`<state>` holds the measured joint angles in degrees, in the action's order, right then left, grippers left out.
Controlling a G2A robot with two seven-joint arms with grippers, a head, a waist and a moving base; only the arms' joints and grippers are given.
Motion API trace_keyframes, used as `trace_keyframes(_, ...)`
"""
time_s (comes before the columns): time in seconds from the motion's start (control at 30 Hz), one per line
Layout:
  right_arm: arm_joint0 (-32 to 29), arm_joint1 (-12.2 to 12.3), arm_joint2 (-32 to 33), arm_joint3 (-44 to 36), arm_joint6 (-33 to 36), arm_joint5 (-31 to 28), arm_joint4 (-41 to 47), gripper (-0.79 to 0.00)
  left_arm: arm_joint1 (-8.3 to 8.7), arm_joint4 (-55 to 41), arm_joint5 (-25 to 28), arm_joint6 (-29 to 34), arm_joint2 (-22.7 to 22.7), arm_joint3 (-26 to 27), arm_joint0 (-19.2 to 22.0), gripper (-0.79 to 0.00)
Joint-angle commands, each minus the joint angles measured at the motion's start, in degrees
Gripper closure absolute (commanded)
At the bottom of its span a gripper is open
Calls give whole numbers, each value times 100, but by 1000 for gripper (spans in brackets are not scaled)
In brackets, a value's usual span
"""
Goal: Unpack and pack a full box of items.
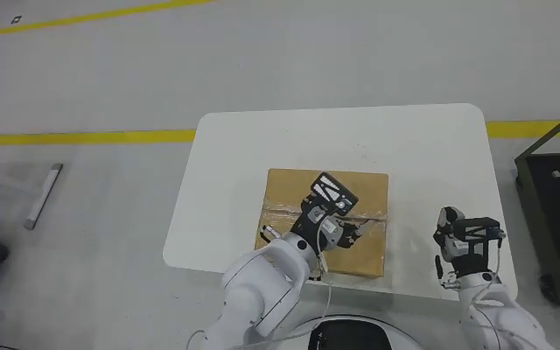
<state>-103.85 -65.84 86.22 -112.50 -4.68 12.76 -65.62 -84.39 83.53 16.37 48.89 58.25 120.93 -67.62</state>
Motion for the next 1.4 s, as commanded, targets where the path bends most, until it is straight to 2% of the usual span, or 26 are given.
trace_keyframes(0.0, -150, -1, 139, -82, -68, -11, 10, 0, 0, 3, -3, -4, 3, 2, -3, -785)
trace_keyframes(0.2, -529, -17, 443, -343, -212, -27, 55, 0, 0, 3, -3, -4, 3, 2, -3, -785)
trace_keyframes(0.27, -607, -25, 504, -400, -231, -50, 78, 0, 5, 23, 21, -111, -41, -154, -29, -785)
trace_keyframes(0.4, -680, -45, 595, -435, -293, -40, 82, 0, -38, 103, 169, 8, -455, -571, 254, -785)
trace_keyframes(0.6, -718, -81, 660, -389, -369, -45, 125, 0, -179, 266, -247, 421, -996, -1294, 775, -785)
trace_keyframes(0.8, -761, -117, 671, -344, -421, -74, 116, 0, -274, 124, -411, 826, -1219, -1598, 1023, -773)
trace_keyframes(0.97, -750, -144, 650, -330, -409, -105, 73, 0, -321, 24, -441, 1080, -1337, -1682, 1093, -730)
trace_keyframes(1.03, -739, -154, 644, -332, -396, -119, 56, 0, -334, 55, -474, 1158, -1351, -1739, 1128, -674)
trace_keyframes(1.1, -717, -163, 647, -317, -385, -137, 40, 0, -346, 93, -507, 1188, -1364, -1765, 1157, -566)
trace_keyframes(1.2, -709, -178, 648, -299, -375, -157, 20, 0, -360, 143, -588, 1227, -1362, -1790, 1165, -502)
trace_keyframes(1.27, -722, -189, 638, -297, -381, -157, 10, 0, -367, 180, -621, 1244, -1361, -1790, 1163, -422)
trace_keyframes(1.37, -733, -206, 625, -291, -395, -163, -4, 0, -371, 261, -633, 1264, -1354, -1770, 1153, -382)
